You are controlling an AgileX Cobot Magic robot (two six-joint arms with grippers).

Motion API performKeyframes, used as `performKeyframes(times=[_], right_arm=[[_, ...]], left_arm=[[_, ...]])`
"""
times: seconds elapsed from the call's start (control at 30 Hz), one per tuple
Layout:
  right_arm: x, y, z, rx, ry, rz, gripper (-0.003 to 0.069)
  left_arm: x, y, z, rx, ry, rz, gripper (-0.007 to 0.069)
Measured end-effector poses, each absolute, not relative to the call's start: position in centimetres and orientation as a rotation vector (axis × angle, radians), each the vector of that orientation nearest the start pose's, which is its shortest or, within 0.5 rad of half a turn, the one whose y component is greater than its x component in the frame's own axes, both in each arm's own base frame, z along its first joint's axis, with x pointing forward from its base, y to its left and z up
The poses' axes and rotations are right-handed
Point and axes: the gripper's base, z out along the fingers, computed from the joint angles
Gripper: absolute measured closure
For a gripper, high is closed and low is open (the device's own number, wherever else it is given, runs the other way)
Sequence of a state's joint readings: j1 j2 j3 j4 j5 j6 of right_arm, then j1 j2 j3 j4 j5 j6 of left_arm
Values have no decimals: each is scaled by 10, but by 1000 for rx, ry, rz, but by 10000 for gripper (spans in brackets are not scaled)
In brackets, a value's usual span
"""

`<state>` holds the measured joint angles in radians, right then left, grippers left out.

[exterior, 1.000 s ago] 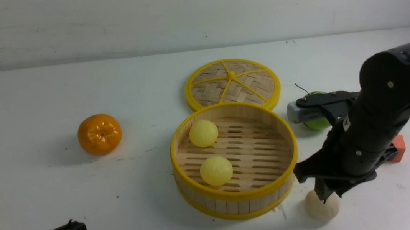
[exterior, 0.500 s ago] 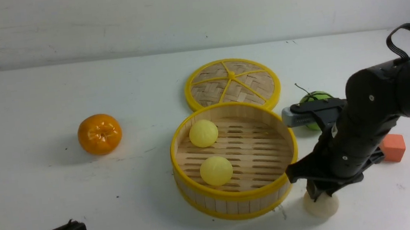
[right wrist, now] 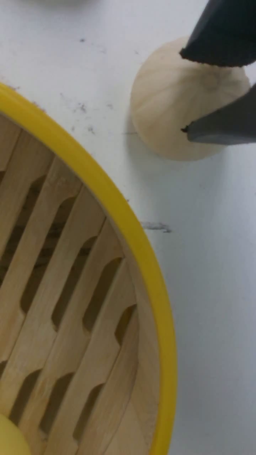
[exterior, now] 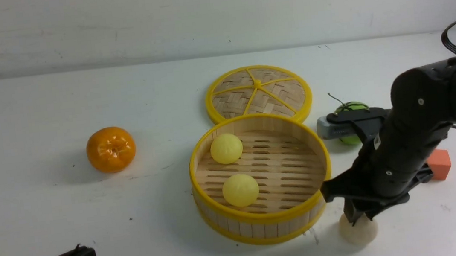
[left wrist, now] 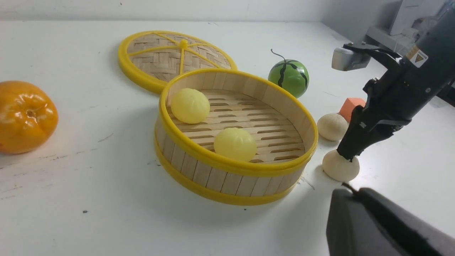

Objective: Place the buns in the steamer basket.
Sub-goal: Use the right arm to grab a steamed stuffed bun, then use the right arm to put the steamed stuffed bun into the steamer

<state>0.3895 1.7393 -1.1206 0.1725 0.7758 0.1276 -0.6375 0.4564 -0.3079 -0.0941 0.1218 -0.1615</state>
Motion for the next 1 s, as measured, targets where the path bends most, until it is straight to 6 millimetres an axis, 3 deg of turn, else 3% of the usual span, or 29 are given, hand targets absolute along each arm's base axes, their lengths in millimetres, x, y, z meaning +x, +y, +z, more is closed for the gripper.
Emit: performKeyframes(times=[0.2, 0.5, 0.87, 1.0], right_arm=[[311, 139, 189, -224, 2922, 279, 403], [312, 139, 188, -222, 2913, 280, 432], [310, 139, 188, -237, 2934, 275, 644], [305, 137, 196, -268, 2939, 266, 657]], left_arm=[[83, -63, 272, 351, 1766, -656, 609], [83, -63, 272, 351, 1766, -656, 605], [83, -63, 272, 351, 1766, -656, 598], [83, -63, 272, 351, 1766, -656, 596]])
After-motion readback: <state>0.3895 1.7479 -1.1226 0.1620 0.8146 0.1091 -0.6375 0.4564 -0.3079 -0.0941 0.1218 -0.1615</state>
